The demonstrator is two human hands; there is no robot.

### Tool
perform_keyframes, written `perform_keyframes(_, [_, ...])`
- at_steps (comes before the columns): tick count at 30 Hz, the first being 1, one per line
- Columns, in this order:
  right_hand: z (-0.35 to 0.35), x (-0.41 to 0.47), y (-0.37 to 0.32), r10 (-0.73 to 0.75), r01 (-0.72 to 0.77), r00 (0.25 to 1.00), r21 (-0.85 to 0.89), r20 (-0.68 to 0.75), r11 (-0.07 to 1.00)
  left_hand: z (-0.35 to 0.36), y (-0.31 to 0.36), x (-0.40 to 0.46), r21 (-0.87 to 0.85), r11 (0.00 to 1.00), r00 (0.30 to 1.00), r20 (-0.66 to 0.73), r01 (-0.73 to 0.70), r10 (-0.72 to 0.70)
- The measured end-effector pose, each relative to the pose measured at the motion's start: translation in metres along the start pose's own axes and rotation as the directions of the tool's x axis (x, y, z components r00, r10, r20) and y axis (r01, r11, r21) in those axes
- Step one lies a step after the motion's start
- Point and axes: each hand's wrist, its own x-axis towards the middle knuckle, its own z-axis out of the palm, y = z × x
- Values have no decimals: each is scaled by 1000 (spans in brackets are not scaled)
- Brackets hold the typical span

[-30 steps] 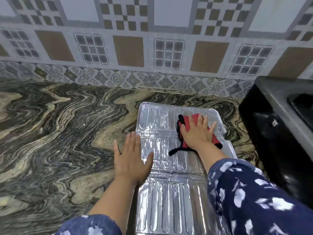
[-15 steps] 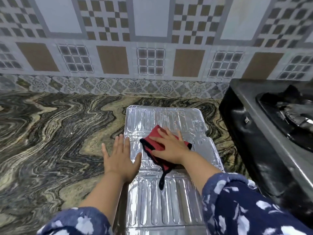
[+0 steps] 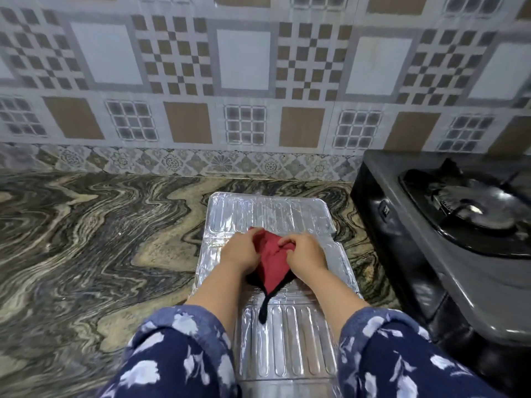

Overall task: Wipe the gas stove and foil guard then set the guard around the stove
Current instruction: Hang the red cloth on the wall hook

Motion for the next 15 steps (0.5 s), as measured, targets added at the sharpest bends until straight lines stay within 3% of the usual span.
perform_keyframes(3, [-20,11,-9,-30,29,1000,170,2,985,-9,7,-3,-270,960,996,54,80,-68])
perform_keyframes(5, [-44,15,-20,-89,91,996,223,-21,971,-19,18,-2,-398,915,998,7,61,-64])
perform_keyframes(11, [-151,54,-79,-211,257,955,230,-207,939,-102,90,26,-512,815,948,-288,-270,134])
perform_keyframes(15, [-231,85,-131,-331,406,863,134,-382,904,-173,155,51,-501,723,868,-400,-475,294])
